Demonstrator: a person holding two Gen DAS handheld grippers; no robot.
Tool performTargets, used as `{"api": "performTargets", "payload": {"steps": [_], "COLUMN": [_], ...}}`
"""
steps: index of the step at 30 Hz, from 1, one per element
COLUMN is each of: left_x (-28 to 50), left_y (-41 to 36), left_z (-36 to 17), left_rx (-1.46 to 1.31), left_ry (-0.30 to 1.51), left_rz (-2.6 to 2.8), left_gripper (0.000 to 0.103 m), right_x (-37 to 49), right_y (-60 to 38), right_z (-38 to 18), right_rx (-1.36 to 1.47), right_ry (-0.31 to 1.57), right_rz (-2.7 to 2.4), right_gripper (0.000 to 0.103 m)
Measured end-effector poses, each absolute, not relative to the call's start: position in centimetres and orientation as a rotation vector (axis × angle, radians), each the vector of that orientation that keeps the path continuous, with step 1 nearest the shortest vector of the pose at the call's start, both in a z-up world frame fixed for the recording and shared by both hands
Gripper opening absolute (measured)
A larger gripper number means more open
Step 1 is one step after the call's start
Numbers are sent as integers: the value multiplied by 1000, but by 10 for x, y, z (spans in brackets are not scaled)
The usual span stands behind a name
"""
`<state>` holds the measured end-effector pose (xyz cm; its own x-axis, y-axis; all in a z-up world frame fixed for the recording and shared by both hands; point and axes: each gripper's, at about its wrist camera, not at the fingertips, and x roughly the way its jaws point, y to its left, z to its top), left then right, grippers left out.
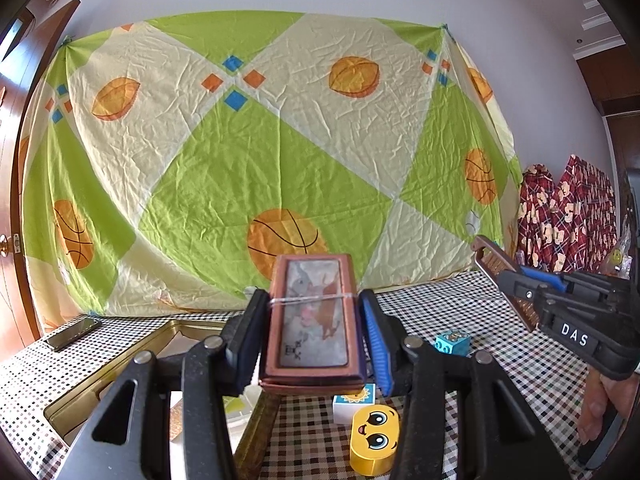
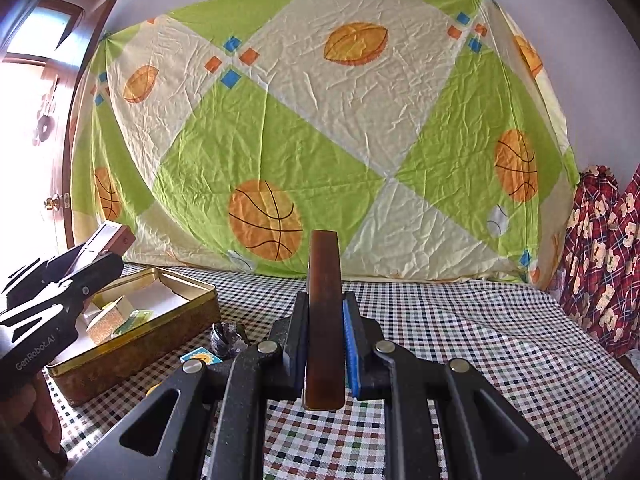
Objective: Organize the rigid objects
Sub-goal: 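Lift and carry the picture frame and brown stick toward the gold tin, then lower the frame and stick into the tin and open both tools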
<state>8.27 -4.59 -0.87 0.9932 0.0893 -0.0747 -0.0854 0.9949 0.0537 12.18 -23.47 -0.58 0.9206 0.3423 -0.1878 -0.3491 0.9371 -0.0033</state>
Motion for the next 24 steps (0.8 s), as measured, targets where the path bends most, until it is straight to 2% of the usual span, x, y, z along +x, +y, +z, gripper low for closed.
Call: {"api": "performTargets", "payload": {"steps": [24], "left_x": [72], "left_y": [-14], "left_z": [-7], "left_rx": [-18], "left_ry": [47], "left_rz": [132], "left_gripper": [46], "right_x": [107], "right_y": [-188], "right_z": [-5], "right_rx": [-51], "right_ry": [150], "right_rz": [436], "right_gripper": [17]}}
